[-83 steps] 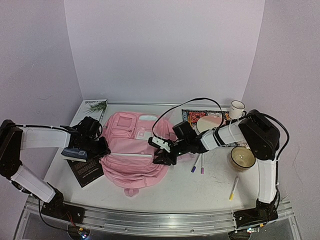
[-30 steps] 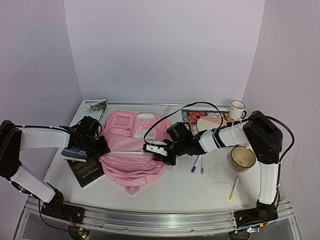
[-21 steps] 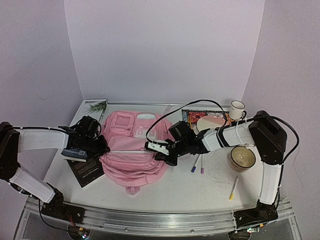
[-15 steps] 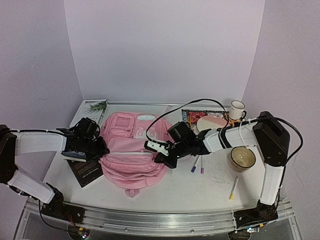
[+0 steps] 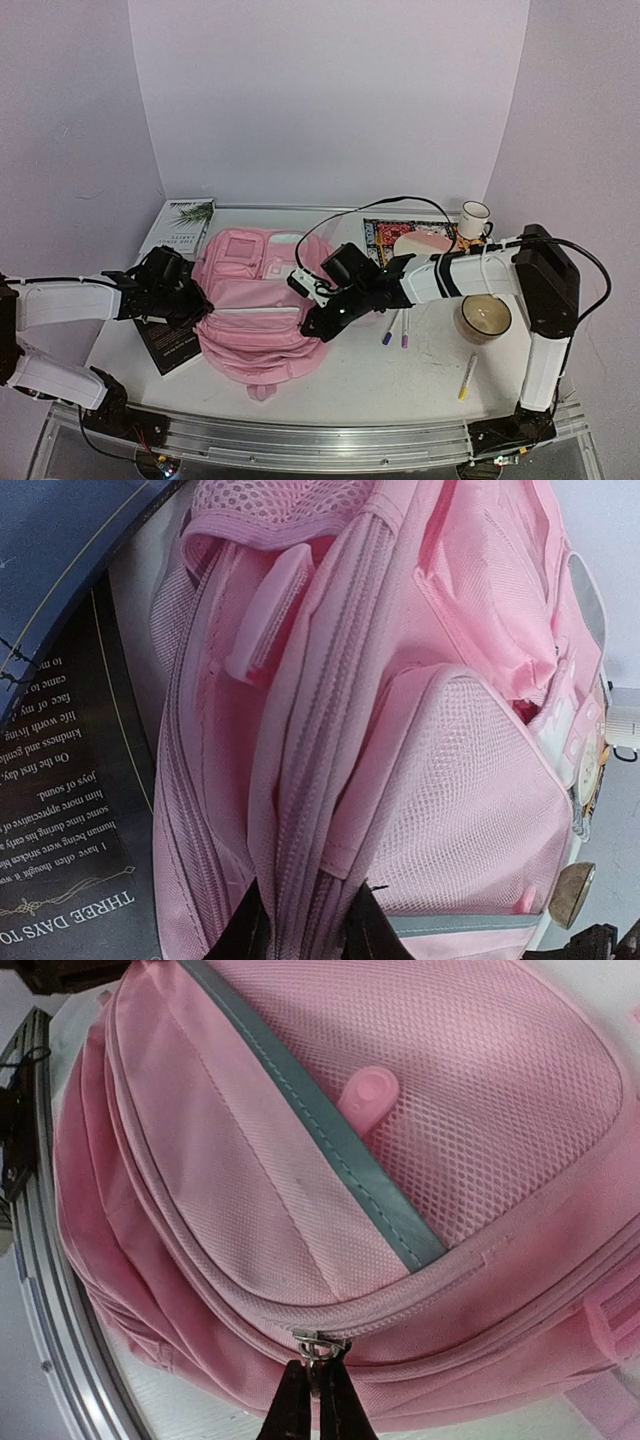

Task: Pack the student bag
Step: Unzip the upper front pocket of the student bag.

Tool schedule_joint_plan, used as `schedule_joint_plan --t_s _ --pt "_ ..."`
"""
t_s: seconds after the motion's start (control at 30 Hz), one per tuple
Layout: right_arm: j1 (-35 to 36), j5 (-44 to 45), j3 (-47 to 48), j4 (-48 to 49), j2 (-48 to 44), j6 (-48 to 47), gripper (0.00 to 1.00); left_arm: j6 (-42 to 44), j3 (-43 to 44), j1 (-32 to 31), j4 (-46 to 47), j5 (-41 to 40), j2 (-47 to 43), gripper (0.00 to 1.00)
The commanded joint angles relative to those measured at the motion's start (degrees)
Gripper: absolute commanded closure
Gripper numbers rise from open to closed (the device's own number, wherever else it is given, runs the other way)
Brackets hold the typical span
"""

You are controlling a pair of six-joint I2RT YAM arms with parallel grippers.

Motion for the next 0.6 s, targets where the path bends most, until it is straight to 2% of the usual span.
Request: schedule_joint_plan --t_s 0.0,0.13,0.33,0.57 --pt "1.42 -5.79 5.1 -6.59 0.92 11.41 1.0 -6.52 0.37 0.66 5.87 -9.49 -1.56 1.0" --pt "1.42 -5.74 8.28 -7.71 4.45 16.39 1.0 -8.49 -0.14 -0.74 8.34 -10.32 -0.74 1.0" --pt "1.76 -1.01 9.03 -7.71 5.13 21.37 1.0 -12.8 -2.17 -2.93 11.1 -13.01 -2.83 1.0" --pt "2.81 -2.49 14.99 -7.71 7.58 24.78 1.0 -16.55 -1.1 -9.87 15.2 -16.34 -1.67 1.0"
